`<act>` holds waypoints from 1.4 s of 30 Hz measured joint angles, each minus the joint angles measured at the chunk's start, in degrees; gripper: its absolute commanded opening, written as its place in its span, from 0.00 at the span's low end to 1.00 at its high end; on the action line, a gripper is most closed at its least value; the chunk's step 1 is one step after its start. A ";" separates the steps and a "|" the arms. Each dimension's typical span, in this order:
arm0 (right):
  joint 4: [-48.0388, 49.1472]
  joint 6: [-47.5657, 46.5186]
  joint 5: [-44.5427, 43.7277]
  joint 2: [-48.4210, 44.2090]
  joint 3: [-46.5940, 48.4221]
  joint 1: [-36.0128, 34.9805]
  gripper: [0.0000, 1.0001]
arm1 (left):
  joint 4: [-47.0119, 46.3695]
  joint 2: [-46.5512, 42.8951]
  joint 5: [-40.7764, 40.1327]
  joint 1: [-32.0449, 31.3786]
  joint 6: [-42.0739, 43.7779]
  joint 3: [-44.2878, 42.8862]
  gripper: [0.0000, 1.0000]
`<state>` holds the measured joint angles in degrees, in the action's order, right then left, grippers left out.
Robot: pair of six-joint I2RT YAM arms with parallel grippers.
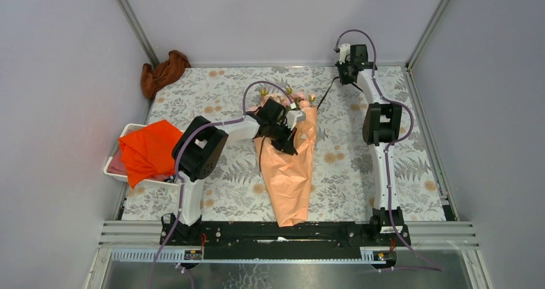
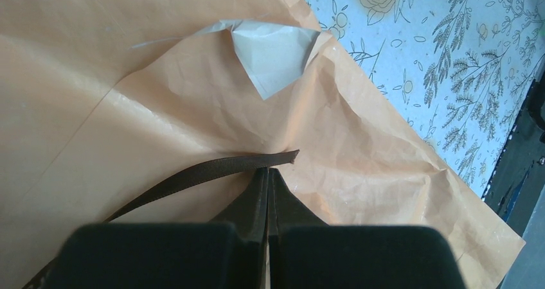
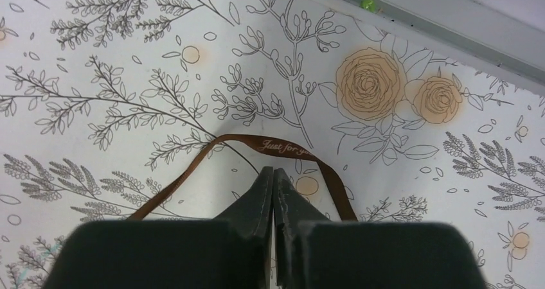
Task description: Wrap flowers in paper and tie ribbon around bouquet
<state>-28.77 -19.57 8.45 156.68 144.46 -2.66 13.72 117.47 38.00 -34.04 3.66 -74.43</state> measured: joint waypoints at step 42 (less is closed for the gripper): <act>22.14 58.53 2.78 3.72 -4.70 6.19 0.10 | 0.42 0.00 -1.01 -0.04 0.39 -0.31 0.00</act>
<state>-6.63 38.96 11.22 160.40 139.76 3.53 14.13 117.47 36.99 -34.09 4.05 -74.74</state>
